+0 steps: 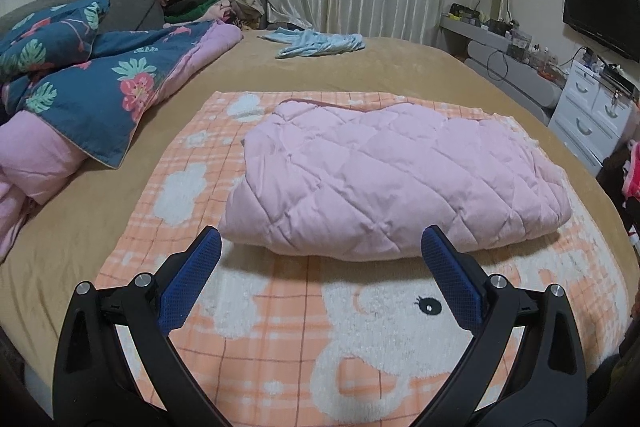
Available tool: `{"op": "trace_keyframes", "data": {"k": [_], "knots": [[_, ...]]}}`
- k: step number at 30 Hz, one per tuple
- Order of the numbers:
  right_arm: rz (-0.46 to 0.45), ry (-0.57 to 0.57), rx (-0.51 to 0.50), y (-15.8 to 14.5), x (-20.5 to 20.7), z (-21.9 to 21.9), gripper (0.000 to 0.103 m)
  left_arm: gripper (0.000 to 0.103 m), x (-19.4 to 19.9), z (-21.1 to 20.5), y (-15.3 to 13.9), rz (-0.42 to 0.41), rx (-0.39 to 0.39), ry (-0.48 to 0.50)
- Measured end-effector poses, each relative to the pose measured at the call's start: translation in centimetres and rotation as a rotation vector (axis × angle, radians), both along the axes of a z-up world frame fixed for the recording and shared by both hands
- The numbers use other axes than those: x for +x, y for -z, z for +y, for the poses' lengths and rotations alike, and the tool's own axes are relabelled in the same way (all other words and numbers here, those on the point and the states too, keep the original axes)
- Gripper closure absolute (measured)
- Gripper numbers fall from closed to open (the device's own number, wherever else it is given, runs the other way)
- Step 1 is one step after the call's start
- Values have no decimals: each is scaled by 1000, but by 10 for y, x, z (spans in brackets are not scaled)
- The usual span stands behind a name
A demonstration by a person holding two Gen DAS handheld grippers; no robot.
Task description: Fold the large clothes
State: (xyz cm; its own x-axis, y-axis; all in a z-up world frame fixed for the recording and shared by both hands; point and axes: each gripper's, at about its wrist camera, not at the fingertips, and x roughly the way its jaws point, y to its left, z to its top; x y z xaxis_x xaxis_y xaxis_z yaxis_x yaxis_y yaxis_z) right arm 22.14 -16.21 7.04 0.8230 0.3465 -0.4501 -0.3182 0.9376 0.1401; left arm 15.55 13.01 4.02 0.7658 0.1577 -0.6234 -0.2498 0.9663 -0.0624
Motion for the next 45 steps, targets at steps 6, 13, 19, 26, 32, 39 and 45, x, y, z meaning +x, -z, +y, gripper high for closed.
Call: {"op": "trace_keyframes", "data": {"k": [6,13,19,26,32,39,45], "knots": [[31,1,-5,11,-5,1,4,9,-9,-2,10,16,-13,1],[77,10,-18,29,-2,5,4,9,-11,-4,27,48,-11,-9],[114,43,-18,44,6,2,4,9,-6,-2,45,83,-18,-18],[212,126,-17,72,27,-6,4,9,16,10,74,157,-135,-44],[313,153,68,92,57,-11,4,9,38,31,90,164,-301,-105],[386,165,164,107,99,-14,4,9,67,50,88,139,-408,-148],[445,173,244,119,130,-17,4,9,82,76,99,101,-586,-230]]}}
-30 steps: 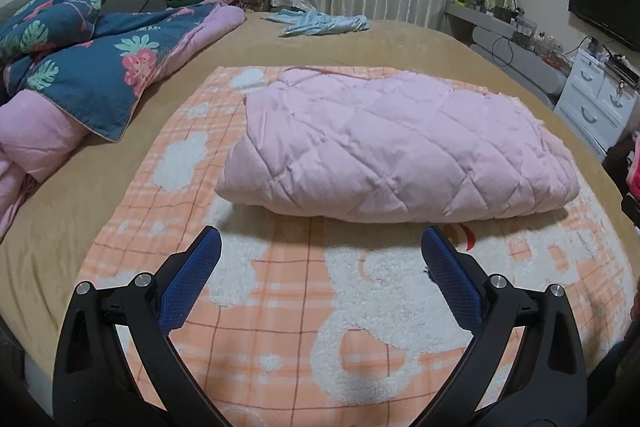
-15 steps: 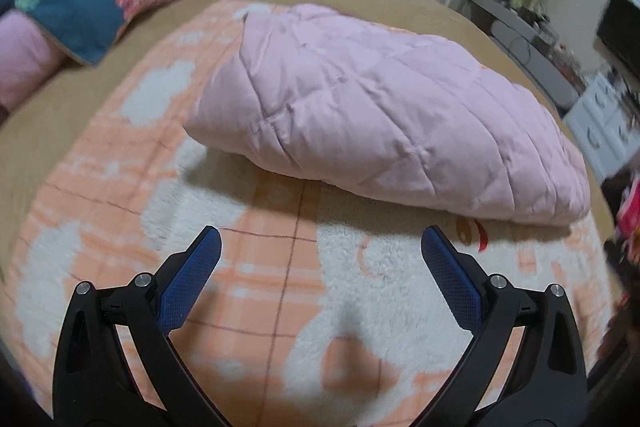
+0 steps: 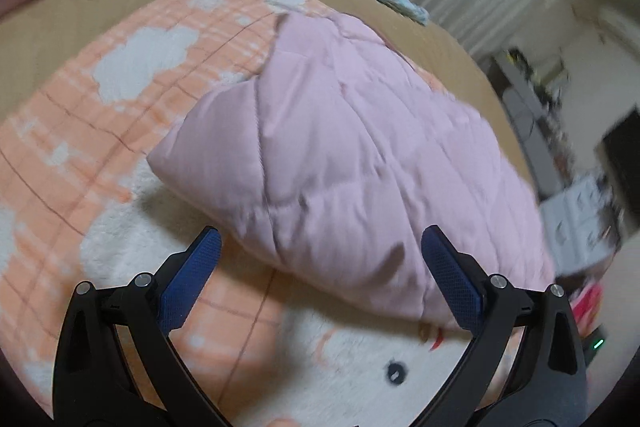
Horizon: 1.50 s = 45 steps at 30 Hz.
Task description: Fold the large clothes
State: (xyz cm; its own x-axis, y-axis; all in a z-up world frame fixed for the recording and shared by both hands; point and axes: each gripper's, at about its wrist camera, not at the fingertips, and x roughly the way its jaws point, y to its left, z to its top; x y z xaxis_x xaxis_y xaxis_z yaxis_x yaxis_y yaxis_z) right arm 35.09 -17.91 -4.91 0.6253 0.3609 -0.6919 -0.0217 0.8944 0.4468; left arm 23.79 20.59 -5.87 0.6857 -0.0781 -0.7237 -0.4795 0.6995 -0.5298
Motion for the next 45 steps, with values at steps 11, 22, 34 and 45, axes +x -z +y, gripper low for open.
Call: {"op": "trace_keyframes", "data": {"k": [11,22,34,45], "knots": [[59,-26,100,22,34,1,4,9,23,15,34,-11,-166,-82],[53,-55,154,35,65,5,4,8,36,15,43,-22,-166,-74],[5,-93,188,45,82,10,14,9,45,12,44,-62,-128,-64],[-54,-139,140,31,80,24,41,29,40,-1,26,-94,-36,-42]]}}
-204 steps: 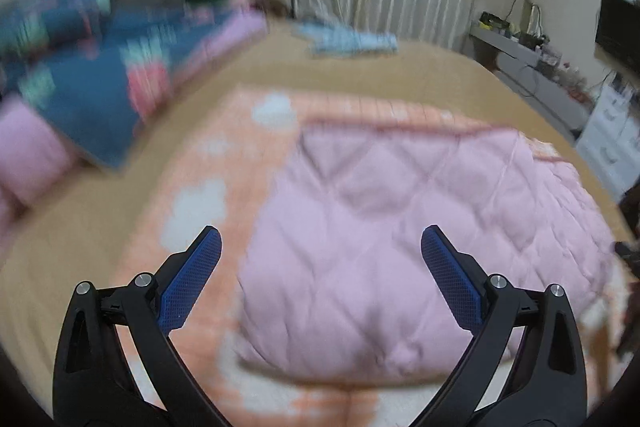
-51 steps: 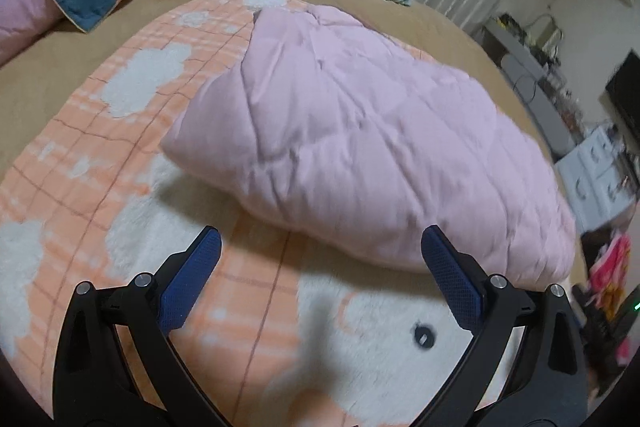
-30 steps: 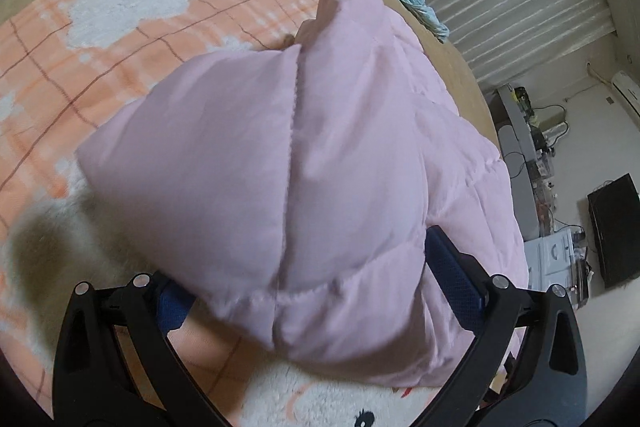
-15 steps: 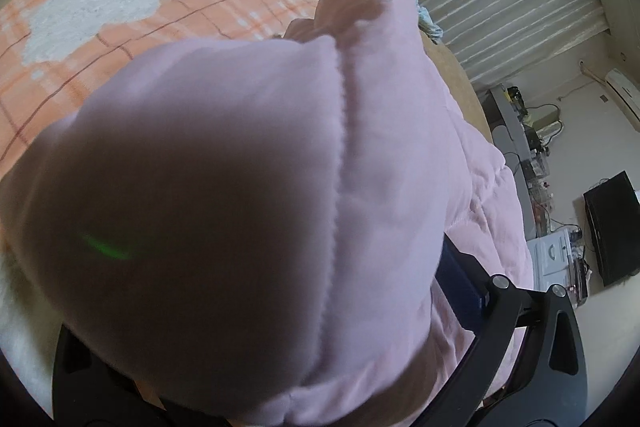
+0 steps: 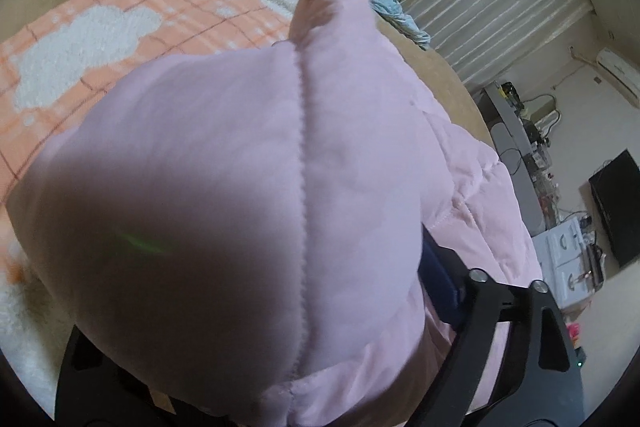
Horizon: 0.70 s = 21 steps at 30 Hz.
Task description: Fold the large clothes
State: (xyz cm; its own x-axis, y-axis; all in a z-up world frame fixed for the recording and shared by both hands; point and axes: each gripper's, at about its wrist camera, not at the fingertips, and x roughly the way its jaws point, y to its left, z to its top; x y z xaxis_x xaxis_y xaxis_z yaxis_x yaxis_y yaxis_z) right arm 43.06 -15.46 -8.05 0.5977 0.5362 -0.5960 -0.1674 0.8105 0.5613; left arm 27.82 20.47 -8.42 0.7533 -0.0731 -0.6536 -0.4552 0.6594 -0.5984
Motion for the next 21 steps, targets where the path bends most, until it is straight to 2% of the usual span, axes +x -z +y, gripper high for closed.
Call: {"op": "trace_keyframes", "data": {"k": [5,8,15,21], "knots": [[-41,-13,-47,-10,-6,4,53,53,-1,-16,-22,-18,107,41],[-70,-18,-85,-17,-8,8,58,62,1,-21,-33,-17,165,63],[-180,-41,-219,-46,-24,27,68,70,-3,-44,-62,-24,319,84],[-269,-63,-270,-71,-41,31,71,73,-6,-54,-87,-43,403,123]]}}
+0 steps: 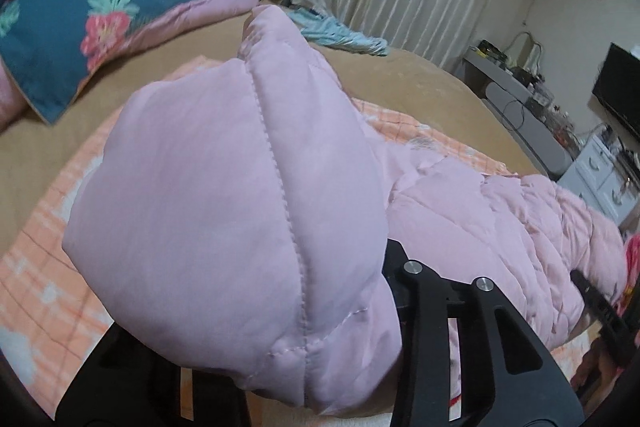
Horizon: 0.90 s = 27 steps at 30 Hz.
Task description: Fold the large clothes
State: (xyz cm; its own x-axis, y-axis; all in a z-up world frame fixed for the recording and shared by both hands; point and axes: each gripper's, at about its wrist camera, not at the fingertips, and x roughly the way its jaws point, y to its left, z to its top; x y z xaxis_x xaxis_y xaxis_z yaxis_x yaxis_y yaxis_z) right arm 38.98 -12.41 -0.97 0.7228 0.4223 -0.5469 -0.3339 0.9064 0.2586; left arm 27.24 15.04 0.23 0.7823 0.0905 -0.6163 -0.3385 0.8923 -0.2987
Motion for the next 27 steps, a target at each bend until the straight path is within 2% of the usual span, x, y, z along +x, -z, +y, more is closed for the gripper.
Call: {"op": "trace_keyframes", "data": {"k": [7,13,27], "knots": [[-89,-57,-29,-31,-34,-8,72,74,-17,1,-22,3,7,25],[-107,-57,-43,-45,-72,-20,72,74,-40,-2,-33,-3,6,45],[-71,-42,-46,-40,-136,-33,72,74,-96,-2,-27,8,-10,67]]}}
